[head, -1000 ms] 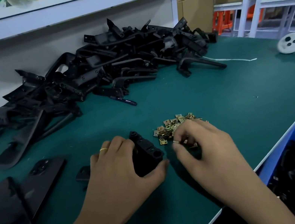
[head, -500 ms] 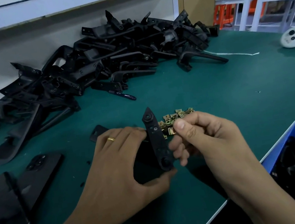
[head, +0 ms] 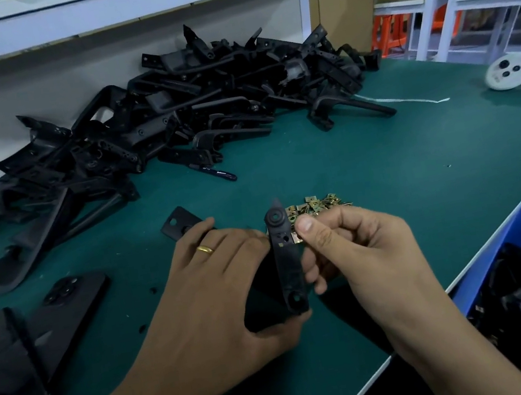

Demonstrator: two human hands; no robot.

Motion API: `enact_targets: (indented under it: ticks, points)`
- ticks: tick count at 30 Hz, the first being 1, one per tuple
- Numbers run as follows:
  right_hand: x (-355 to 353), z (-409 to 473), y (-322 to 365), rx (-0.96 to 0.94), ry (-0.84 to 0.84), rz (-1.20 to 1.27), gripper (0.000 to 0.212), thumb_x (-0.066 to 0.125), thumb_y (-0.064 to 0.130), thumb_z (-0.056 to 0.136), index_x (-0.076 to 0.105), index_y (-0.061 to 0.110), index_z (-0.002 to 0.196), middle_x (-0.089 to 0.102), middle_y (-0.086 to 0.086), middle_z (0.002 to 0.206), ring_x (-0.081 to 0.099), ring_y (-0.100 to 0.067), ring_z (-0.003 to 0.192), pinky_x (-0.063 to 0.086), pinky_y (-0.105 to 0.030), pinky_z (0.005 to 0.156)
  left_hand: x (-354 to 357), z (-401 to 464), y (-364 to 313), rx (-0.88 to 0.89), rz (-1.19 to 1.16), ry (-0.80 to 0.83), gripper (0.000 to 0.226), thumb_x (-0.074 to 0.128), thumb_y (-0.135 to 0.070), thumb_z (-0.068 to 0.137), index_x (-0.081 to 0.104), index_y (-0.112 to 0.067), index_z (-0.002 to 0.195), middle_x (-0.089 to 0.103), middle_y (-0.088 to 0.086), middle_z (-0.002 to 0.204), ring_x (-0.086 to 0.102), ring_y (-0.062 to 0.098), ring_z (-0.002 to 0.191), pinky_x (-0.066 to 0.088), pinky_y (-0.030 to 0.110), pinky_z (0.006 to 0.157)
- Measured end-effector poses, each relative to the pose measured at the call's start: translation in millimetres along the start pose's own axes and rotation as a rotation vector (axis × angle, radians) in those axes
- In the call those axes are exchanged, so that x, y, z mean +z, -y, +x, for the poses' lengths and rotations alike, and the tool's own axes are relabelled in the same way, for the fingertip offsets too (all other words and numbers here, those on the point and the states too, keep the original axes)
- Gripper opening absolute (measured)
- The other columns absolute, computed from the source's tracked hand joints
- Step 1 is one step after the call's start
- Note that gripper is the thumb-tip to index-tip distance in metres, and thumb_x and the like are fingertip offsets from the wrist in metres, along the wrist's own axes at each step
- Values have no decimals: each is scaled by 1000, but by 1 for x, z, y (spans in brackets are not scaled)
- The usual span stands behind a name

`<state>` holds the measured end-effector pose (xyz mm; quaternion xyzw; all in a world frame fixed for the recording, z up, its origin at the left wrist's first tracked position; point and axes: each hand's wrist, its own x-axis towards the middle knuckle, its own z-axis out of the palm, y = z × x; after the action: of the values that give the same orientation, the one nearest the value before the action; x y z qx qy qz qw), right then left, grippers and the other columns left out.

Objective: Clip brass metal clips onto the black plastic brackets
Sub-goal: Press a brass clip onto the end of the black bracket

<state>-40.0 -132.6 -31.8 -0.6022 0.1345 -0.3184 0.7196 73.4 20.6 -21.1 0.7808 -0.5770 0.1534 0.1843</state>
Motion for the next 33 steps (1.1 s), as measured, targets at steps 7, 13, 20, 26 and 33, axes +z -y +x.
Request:
enact_targets:
  ticks: [7, 13, 20, 26, 33]
  points:
    - [2, -2, -8, -63, -121, -254, 35, 73, 39, 94, 65, 15, 70, 68, -5, 59, 57, -12, 50, 48, -29, 53, 4, 2, -6, -7, 60, 11, 58, 67, -65, 76, 65, -20, 114, 65, -9, 111, 63, 17, 109, 35, 50, 117]
    - [6, -12, -11, -321, -154, -670, 39, 56, 48, 102, 55, 23, 72, 52, 11, 61, 49, -6, 56, 40, -24, 52, 5, 2, -6, -24, 104, 59, 58, 62, -63, 75, 65, -17, 111, 63, -5, 109, 63, 21, 106, 37, 54, 114]
    - [9, -12, -10, -427, 9, -746, 30, 46, 41, 107, 71, 28, 117, 67, 14, 102, 65, -9, 99, 53, -35, 82, 6, -2, 1, -146, -20, 14, 57, 56, -67, 80, 61, -20, 111, 59, -9, 105, 56, 19, 102, 42, 47, 105]
    - [-37, 7, -4, -345, -299, -833, 8, 68, 23, 96, 73, 29, 97, 70, 16, 89, 64, -4, 86, 49, -23, 78, 5, -4, 9, -250, -124, -40, 51, 57, -77, 80, 58, -32, 105, 55, -20, 100, 51, 10, 98, 44, 40, 96]
    - [-27, 3, -13, -332, -131, -1282, 8, 70, 43, 87, 72, 37, 91, 57, 15, 87, 56, -11, 91, 46, -28, 63, 7, -6, 12, -325, -133, -28, 54, 51, -80, 81, 58, -33, 105, 54, -22, 99, 48, 7, 98, 44, 35, 93]
